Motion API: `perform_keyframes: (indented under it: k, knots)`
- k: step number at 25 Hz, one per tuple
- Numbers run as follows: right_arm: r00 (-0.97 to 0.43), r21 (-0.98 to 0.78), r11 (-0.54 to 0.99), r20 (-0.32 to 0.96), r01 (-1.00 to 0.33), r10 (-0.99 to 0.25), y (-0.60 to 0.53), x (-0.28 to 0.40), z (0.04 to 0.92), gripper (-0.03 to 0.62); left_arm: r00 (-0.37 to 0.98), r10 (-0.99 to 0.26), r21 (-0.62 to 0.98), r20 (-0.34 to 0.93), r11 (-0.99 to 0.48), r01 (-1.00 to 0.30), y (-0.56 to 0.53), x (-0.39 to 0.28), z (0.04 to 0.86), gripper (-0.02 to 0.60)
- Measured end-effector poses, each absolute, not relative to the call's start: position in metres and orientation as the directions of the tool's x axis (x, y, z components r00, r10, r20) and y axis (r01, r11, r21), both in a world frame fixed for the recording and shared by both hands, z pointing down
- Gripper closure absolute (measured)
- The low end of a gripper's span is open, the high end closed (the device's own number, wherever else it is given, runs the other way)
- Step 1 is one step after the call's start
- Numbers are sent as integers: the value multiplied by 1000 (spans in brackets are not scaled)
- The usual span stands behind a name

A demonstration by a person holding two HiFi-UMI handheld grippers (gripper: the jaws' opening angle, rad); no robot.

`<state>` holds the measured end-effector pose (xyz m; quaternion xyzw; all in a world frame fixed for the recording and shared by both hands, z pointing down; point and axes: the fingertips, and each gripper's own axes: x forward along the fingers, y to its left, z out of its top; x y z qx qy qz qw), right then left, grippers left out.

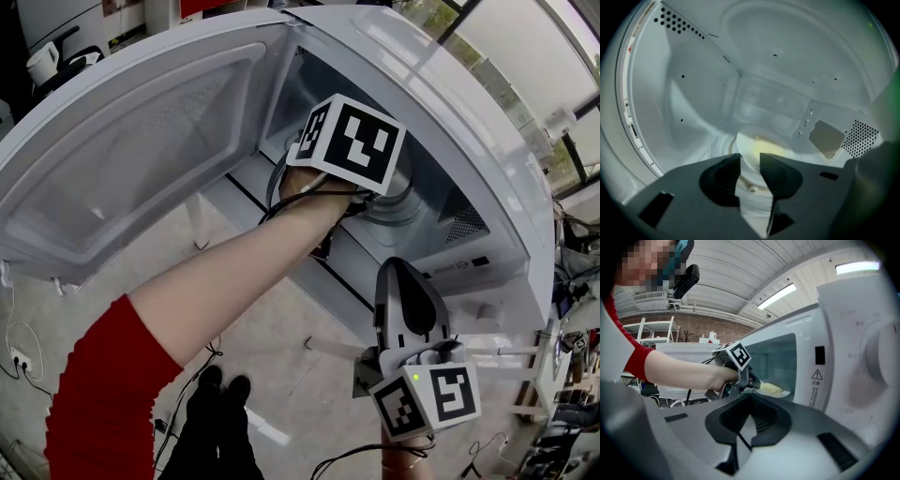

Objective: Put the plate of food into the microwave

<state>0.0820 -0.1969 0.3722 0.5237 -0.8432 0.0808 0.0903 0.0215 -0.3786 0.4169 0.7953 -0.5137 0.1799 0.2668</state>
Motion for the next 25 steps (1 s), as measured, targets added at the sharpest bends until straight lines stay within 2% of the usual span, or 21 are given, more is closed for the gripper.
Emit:
perform_keyframes:
  k: [4, 11, 13, 16, 19, 25]
  knots:
    - [-439, -41, 443, 236, -896, -867, -197, 81, 371, 582, 359, -730, 154, 582, -334, -930, -381, 17, 420, 457]
    - [-443, -43, 446, 236, -894, -865, -199, 83, 372, 582, 391, -737, 175, 551, -357, -918, -379, 18, 417, 457]
    - [-448, -46, 450, 234, -892, -863, -198, 82, 372, 582, 408, -762, 197, 504, -358, -913, -376, 11, 410, 460]
    - [-450, -56, 450, 237, -891, -861, -195, 81, 372, 582, 432, -824, 217, 365, -376, -901, -364, -7, 386, 568]
    - [-453, -84, 446, 234, -891, -860, -192, 83, 367, 582, 537, -819, 246, 203, -488, -837, -342, -8, 356, 572]
    - [-509, -107, 499, 245, -860, -825, -158, 88, 337, 582, 594, -802, 326, 63, -547, -771, -262, -22, 319, 574]
